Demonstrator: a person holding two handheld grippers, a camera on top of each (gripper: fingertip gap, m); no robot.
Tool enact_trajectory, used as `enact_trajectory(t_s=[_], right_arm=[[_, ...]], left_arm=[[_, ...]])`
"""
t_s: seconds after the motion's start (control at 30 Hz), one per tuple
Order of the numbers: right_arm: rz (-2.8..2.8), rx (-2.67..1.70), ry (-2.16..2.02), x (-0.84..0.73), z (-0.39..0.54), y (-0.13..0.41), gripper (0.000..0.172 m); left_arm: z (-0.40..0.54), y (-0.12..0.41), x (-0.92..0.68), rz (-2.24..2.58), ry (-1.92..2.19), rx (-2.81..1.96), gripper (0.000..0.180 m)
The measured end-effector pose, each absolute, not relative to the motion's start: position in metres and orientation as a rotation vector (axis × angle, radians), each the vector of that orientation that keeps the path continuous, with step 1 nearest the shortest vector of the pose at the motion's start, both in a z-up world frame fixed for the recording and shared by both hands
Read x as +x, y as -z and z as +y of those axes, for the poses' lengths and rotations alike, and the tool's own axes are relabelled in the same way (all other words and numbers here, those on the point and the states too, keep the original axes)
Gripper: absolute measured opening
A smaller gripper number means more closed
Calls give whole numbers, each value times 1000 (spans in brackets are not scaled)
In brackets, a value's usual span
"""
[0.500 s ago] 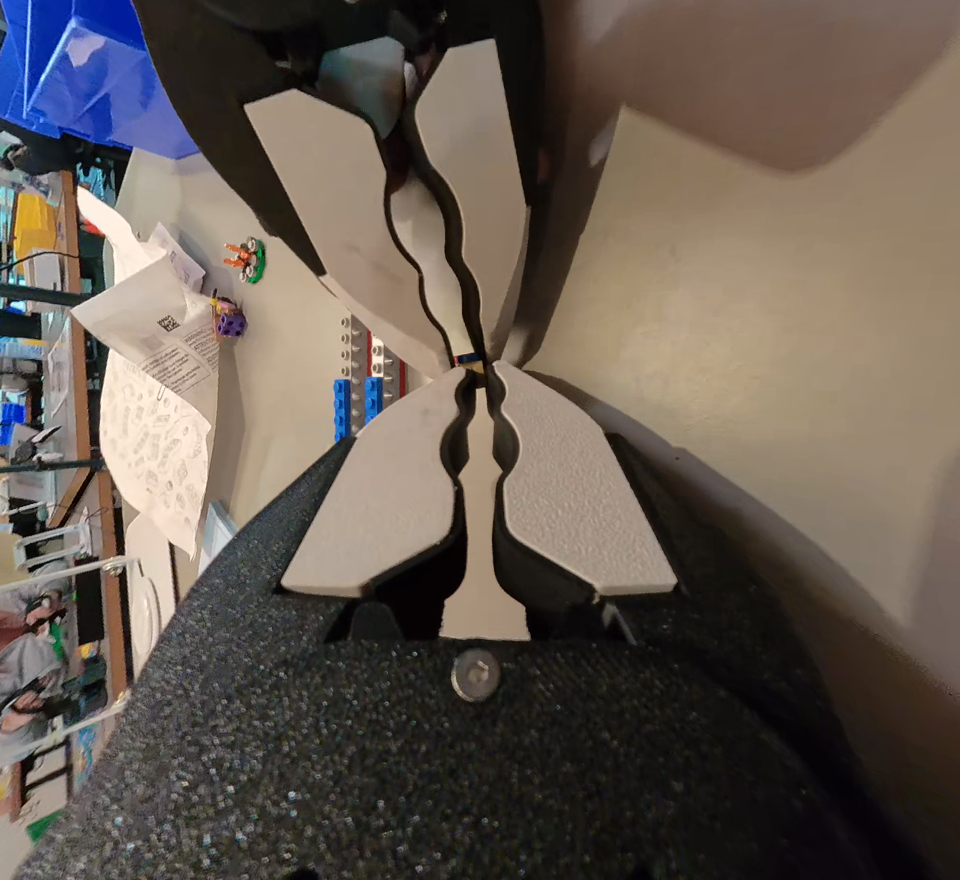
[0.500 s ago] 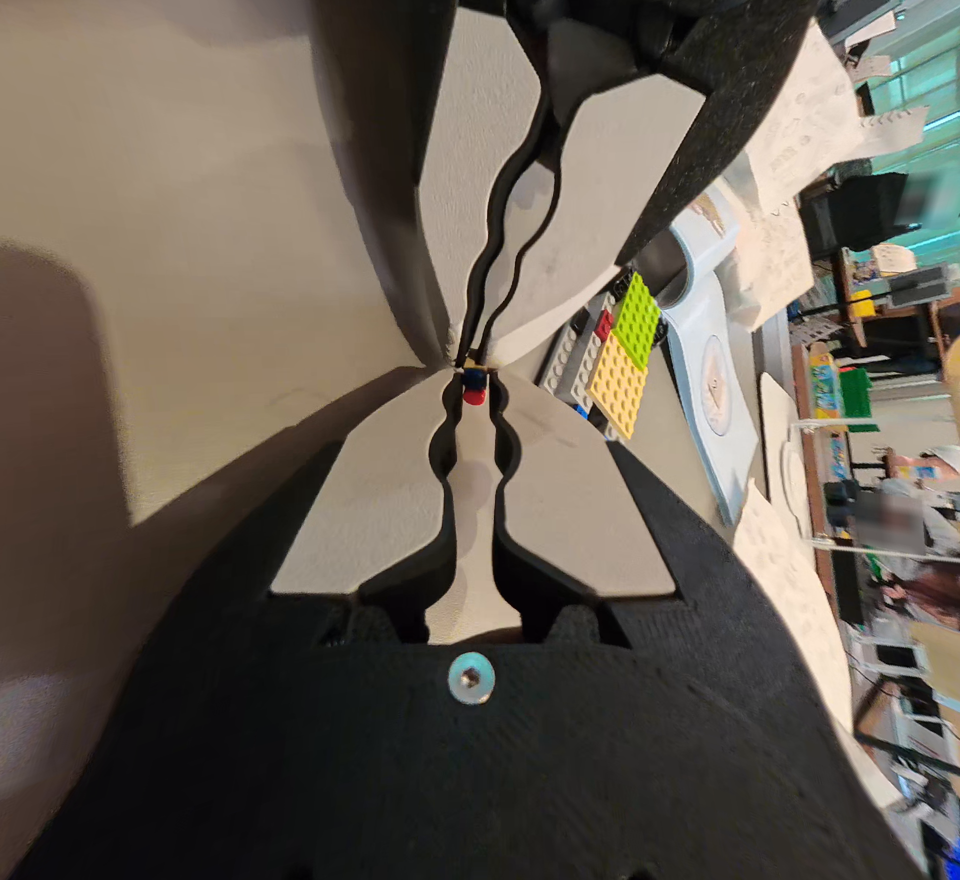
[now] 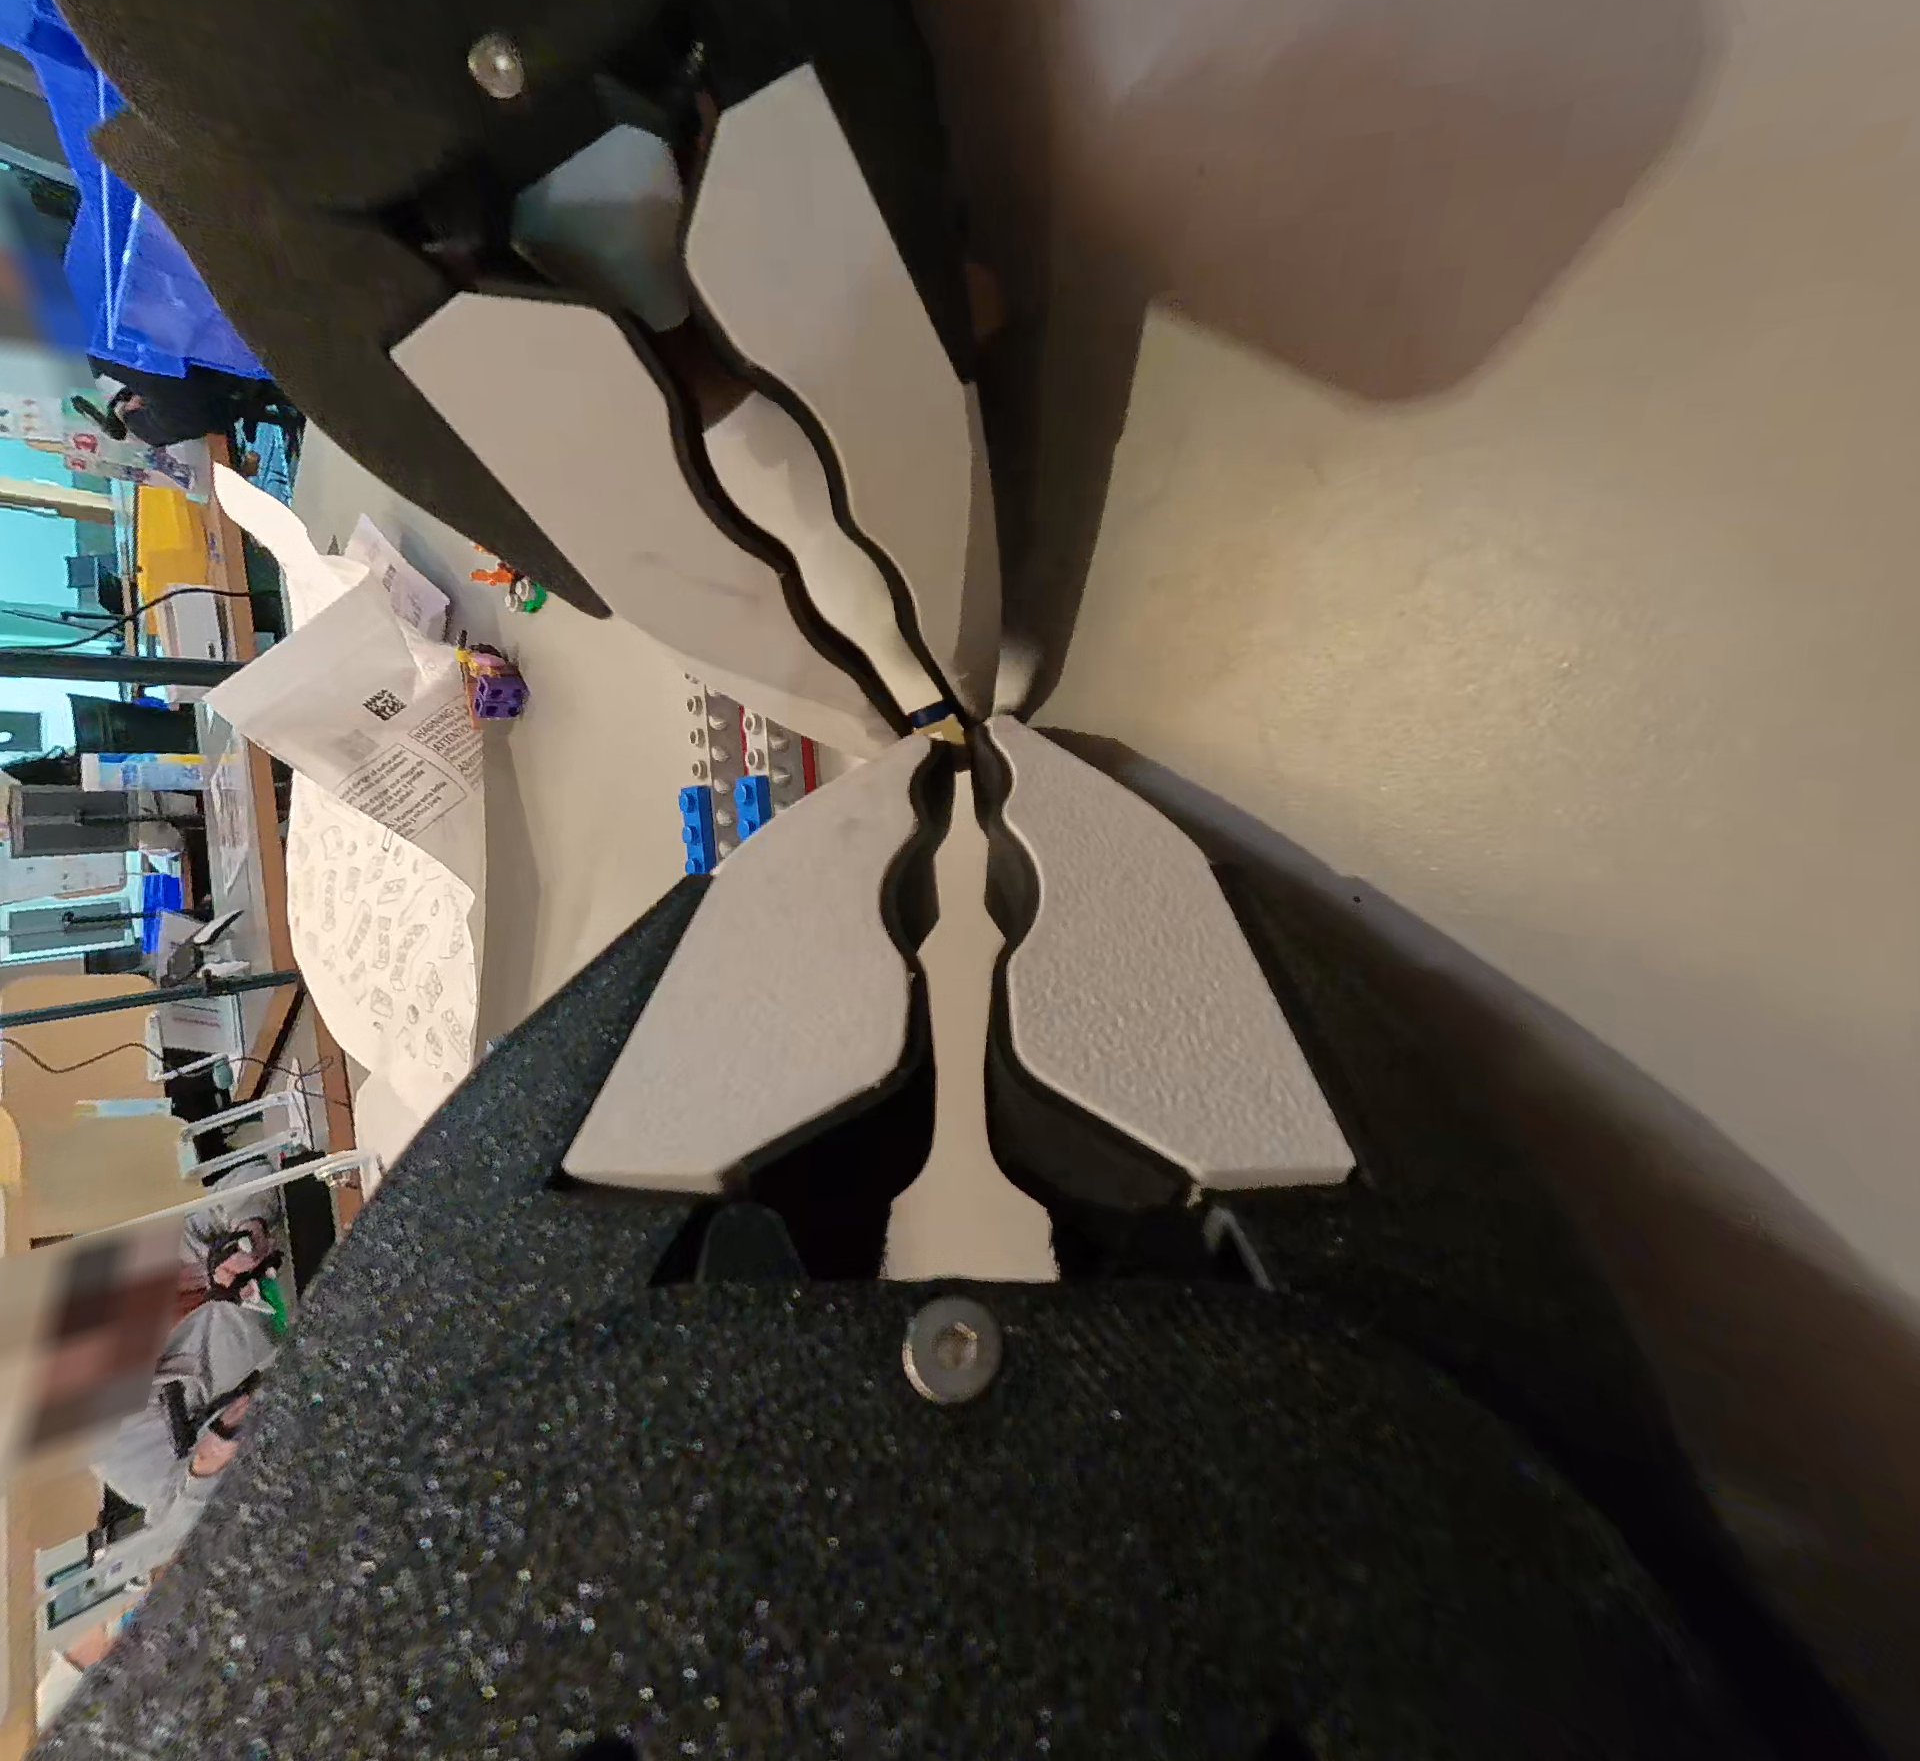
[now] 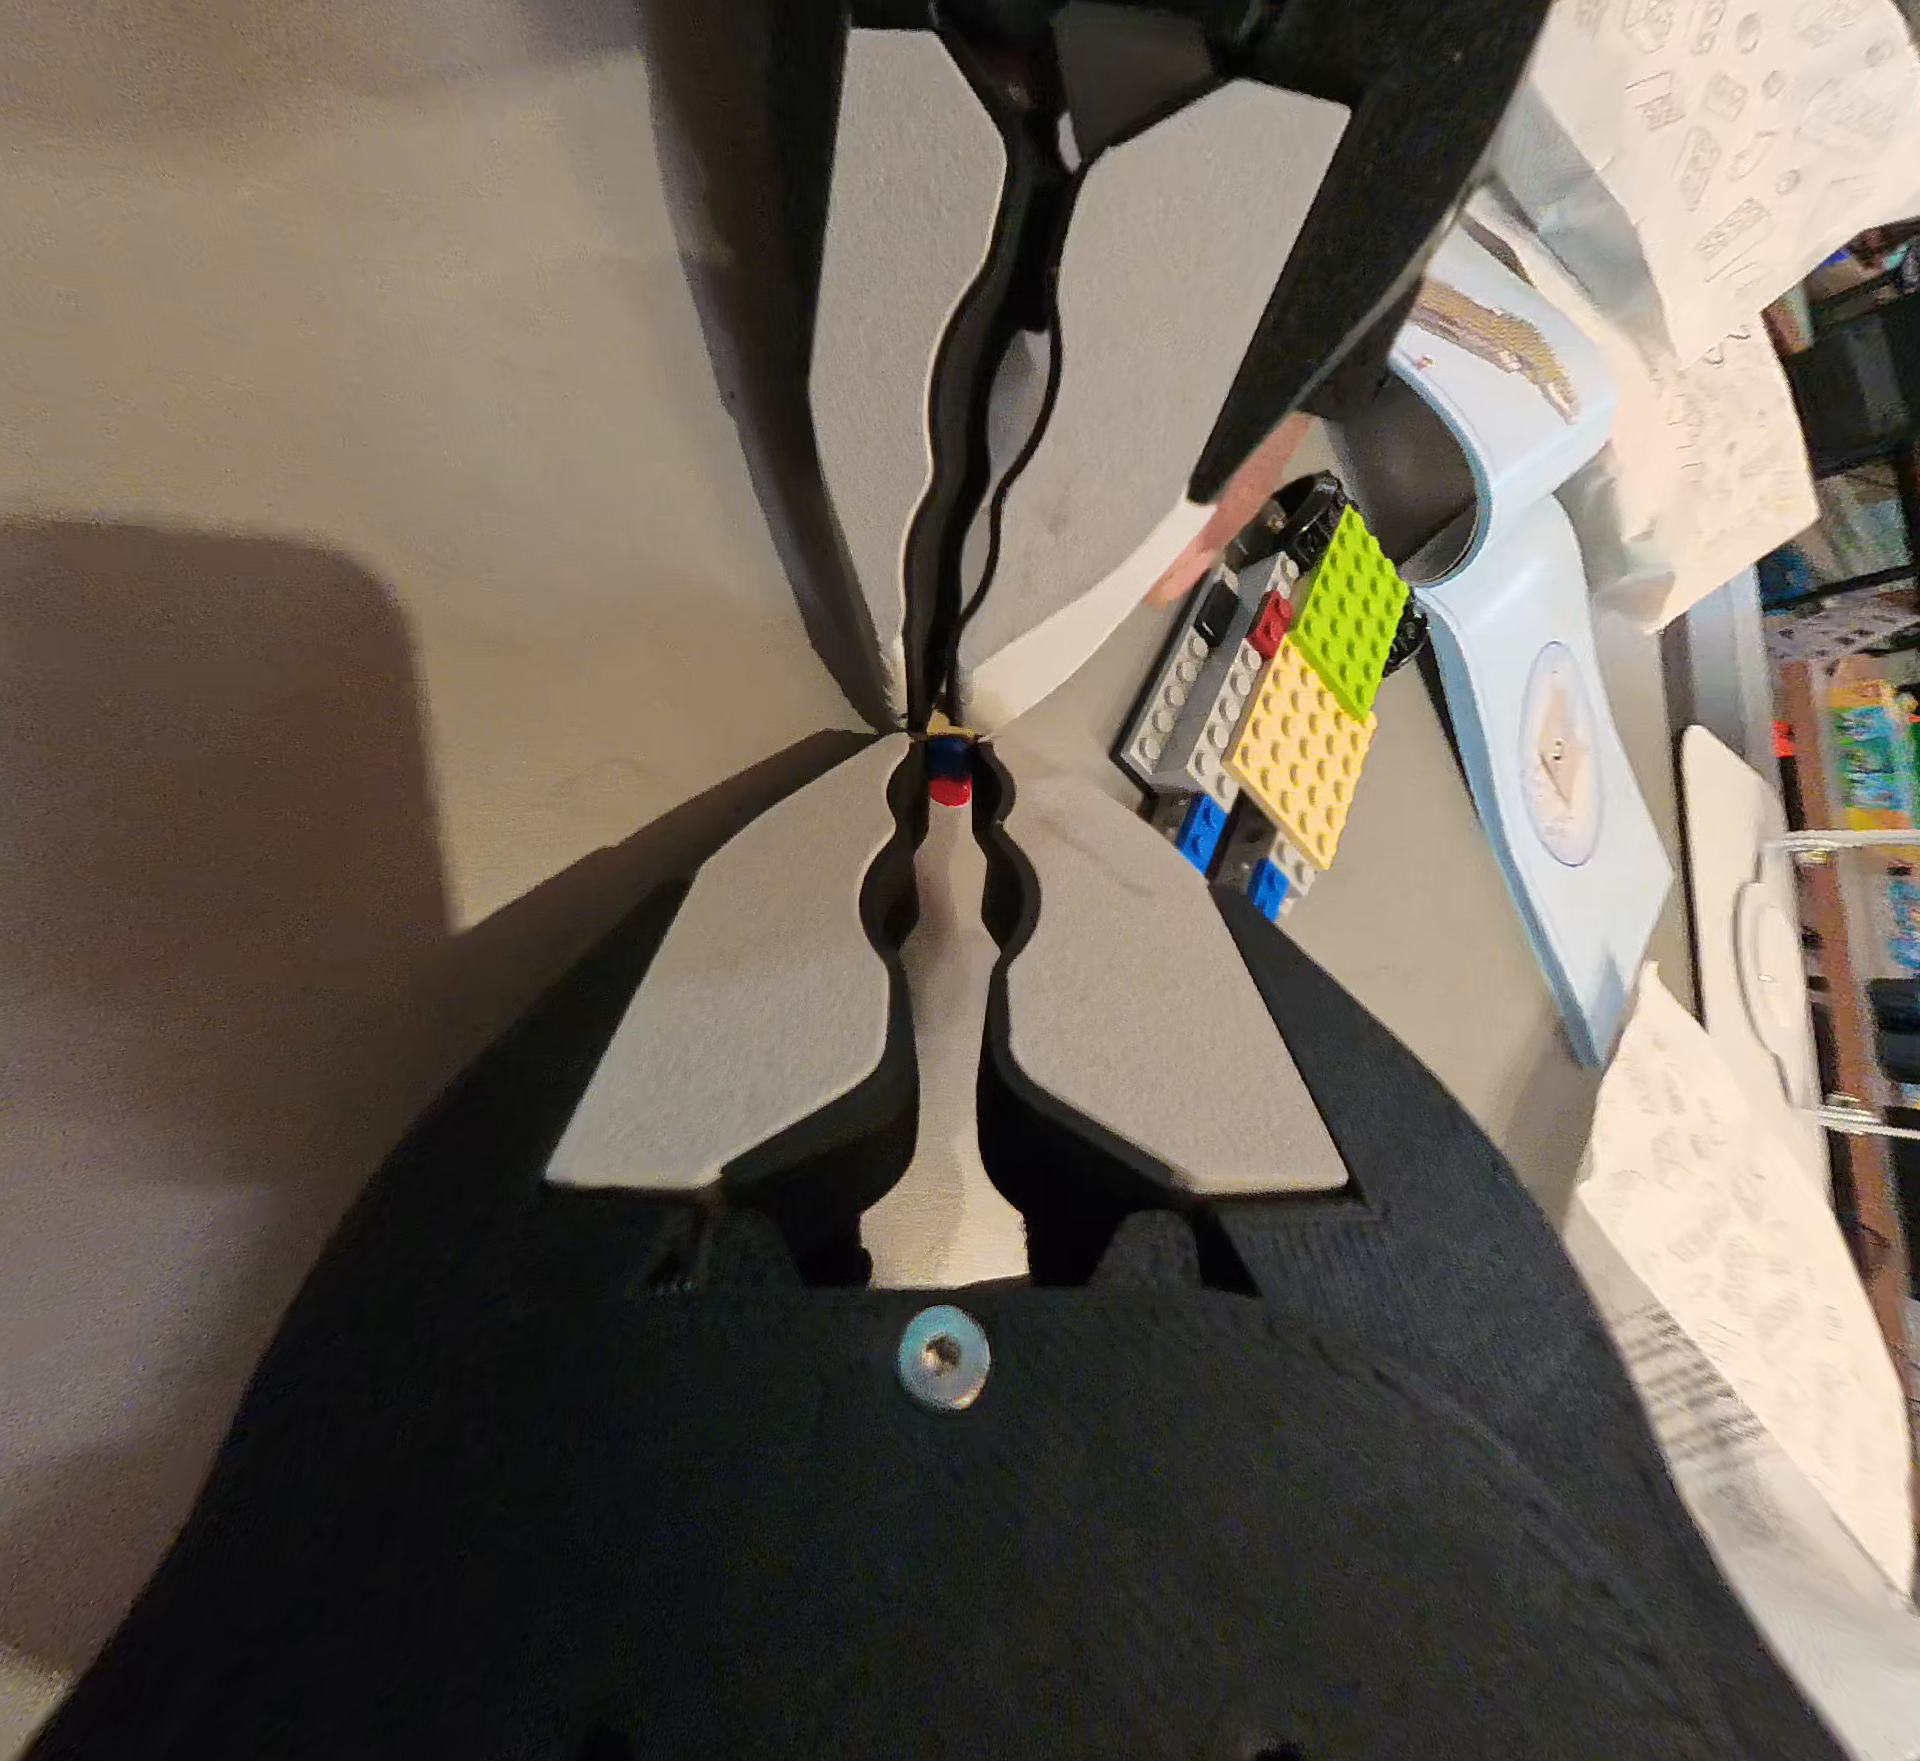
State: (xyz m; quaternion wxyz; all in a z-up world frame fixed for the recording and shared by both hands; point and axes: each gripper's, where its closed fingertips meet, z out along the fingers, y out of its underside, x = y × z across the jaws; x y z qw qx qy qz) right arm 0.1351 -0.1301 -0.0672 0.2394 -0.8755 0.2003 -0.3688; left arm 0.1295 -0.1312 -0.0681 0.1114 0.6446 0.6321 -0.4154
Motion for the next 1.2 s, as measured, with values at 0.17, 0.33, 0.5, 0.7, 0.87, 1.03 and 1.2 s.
enact_trajectory(t_s=[0.17,0.33,0.5,0.7,0.87,1.03,1.2], right_arm=[[549,-2362,932,130,-126,67,8],[576,-2312,848,128,-125,65,8],[601,-2302,870,130,-127,64,8],[606,-2314,953,134,-132,63,8],[620,-2327,999,136,-136,64,8],[640,-2337,1031,137,-140,63,10],[642,-2331,1049,138,-140,62,12]], left_arm=[[-127,67,126,1836,1243,1926,4],[-126,67,124,1813,1245,1943,3],[-128,65,126,1907,1287,1898,3],[-131,64,128,2031,1340,1845,3],[-132,62,130,2085,1361,1817,3],[-133,61,131,2114,1379,1799,3],[-133,59,129,2143,1426,1791,3]])
